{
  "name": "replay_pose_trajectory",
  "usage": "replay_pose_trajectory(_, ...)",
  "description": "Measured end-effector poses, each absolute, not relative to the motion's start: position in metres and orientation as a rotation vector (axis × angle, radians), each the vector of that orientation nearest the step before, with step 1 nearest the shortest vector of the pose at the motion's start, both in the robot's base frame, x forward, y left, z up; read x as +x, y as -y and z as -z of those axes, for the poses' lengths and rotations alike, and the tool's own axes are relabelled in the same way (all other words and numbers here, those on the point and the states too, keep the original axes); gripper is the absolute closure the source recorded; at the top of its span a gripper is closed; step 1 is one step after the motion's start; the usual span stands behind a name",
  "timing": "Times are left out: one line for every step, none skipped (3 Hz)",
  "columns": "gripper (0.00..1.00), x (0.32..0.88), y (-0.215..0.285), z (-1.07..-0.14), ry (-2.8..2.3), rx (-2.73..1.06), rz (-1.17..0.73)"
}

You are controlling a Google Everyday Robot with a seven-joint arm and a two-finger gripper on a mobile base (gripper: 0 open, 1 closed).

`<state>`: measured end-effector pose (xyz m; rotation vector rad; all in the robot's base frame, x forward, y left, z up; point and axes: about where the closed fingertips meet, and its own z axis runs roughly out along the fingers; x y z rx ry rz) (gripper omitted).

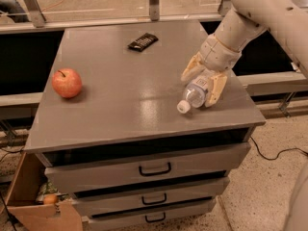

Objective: Place blue plastic bottle upright

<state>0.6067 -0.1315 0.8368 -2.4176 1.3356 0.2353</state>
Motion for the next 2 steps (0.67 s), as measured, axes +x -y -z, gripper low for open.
replay_pose_trajectory(0.7,0.6067,0.1309,-0.8396,-1.331,-2.429,-0.233)
replay_pose_trajectory(0.95,0.6067,0.1309,-0.8401,-1.331,-2.429,-0.233)
